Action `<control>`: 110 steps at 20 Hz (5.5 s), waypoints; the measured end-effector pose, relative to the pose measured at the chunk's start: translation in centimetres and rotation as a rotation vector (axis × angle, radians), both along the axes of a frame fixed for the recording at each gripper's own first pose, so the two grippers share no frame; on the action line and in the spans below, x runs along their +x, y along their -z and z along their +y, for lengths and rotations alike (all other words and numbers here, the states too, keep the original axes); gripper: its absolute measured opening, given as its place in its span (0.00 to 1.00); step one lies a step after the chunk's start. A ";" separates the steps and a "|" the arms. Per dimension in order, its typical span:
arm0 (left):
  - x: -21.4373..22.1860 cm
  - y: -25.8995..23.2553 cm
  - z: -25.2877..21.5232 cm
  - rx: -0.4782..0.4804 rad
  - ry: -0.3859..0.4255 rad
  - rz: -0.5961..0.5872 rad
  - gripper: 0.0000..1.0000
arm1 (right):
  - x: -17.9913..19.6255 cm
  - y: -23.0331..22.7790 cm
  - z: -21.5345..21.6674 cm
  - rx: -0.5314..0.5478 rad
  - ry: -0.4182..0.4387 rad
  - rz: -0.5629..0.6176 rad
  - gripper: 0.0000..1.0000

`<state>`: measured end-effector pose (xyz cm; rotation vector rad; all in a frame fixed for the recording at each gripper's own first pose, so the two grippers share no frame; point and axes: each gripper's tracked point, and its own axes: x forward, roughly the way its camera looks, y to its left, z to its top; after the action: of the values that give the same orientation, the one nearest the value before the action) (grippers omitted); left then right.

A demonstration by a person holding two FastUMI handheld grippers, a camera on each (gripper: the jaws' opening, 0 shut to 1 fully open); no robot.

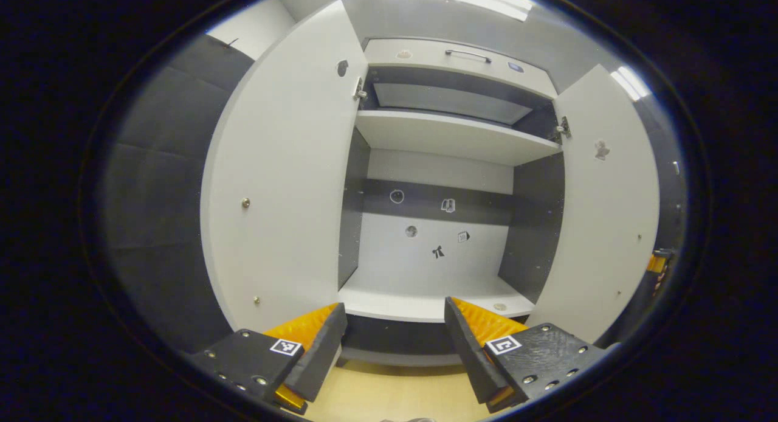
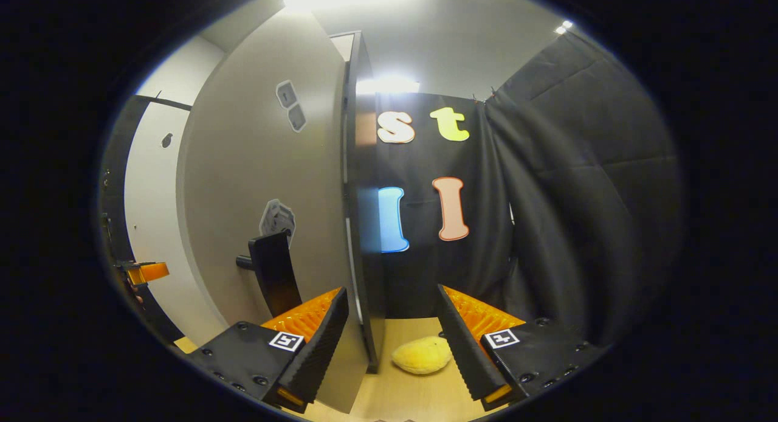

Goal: Grasp the bottle in the cabinet with the left hand and place it on the coaster, then close the right door with the right hand and the left door with the left hand.

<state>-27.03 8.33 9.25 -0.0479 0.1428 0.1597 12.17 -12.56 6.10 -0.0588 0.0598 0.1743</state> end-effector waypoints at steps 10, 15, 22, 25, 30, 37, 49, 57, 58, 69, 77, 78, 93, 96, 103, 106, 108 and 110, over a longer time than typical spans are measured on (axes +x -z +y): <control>-1.6 1.5 -0.4 0.043 -0.004 0.021 0.94 | 0.7 0.9 4.4 0.073 -0.075 0.032 0.93; -2.6 2.0 0.9 -0.039 -0.001 0.018 0.94 | 0.8 1.6 6.1 0.131 -0.045 0.056 0.93; -4.4 1.9 1.2 -0.009 0.082 0.020 0.94 | 1.5 2.4 12.9 0.128 -0.075 0.054 0.94; -5.9 2.2 1.6 -0.061 0.092 0.019 0.93 | 2.2 2.1 14.5 0.042 -0.073 0.030 0.95; -8.6 1.7 5.9 -0.065 0.052 0.007 0.91 | 2.5 1.9 14.9 -0.004 -0.034 0.005 0.95; -11.4 -0.3 12.3 -0.031 0.064 -0.047 0.94 | 1.0 1.4 15.9 -0.014 0.039 -0.020 0.95; -4.1 -5.0 26.6 0.052 0.026 -0.128 0.94 | -5.5 4.3 16.9 -0.020 0.160 -0.023 0.95; 1.1 -6.5 26.4 0.066 0.151 -0.146 0.99 | -9.5 4.7 12.8 0.006 0.325 -0.023 0.95; 1.1 -6.4 26.3 0.071 0.166 -0.144 0.99 | -9.8 4.6 12.3 0.014 0.342 -0.027 0.95; 2.1 -6.1 20.5 0.090 0.280 -0.113 0.99 | -9.8 5.6 9.9 0.050 0.353 0.001 0.95; 2.2 -5.3 16.2 0.067 0.212 -0.095 0.99 | -7.4 6.2 7.1 0.043 0.293 0.016 0.95; 2.3 -5.1 15.8 0.056 0.200 -0.092 0.99 | -6.9 5.9 6.8 0.029 0.285 0.013 0.95; 7.0 -3.3 6.8 0.099 0.035 -0.056 0.99 | -1.2 5.8 0.8 0.052 0.166 0.043 0.95; 6.3 -2.7 6.8 0.048 -0.023 -0.052 0.99 | 0.3 6.7 0.0 0.062 0.119 0.073 0.95; 0.0 -5.6 8.0 0.041 -0.089 -0.110 0.99 | 0.7 6.4 1.3 0.058 0.034 0.058 0.95; -2.0 -7.5 8.4 0.051 -0.057 -0.166 0.99 | 0.0 5.6 2.1 0.077 0.063 0.040 0.95; -2.8 -7.9 8.9 0.035 -0.043 -0.191 0.99 | -1.1 4.8 2.6 0.075 0.091 0.026 0.96; -4.2 -8.1 9.1 0.024 -0.021 -0.217 0.99 | -2.6 3.8 3.5 0.060 0.097 -0.013 0.91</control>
<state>-31.22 17.38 17.39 -0.0428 -0.0758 0.1758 9.59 -9.06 2.26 0.0024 0.0446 0.0788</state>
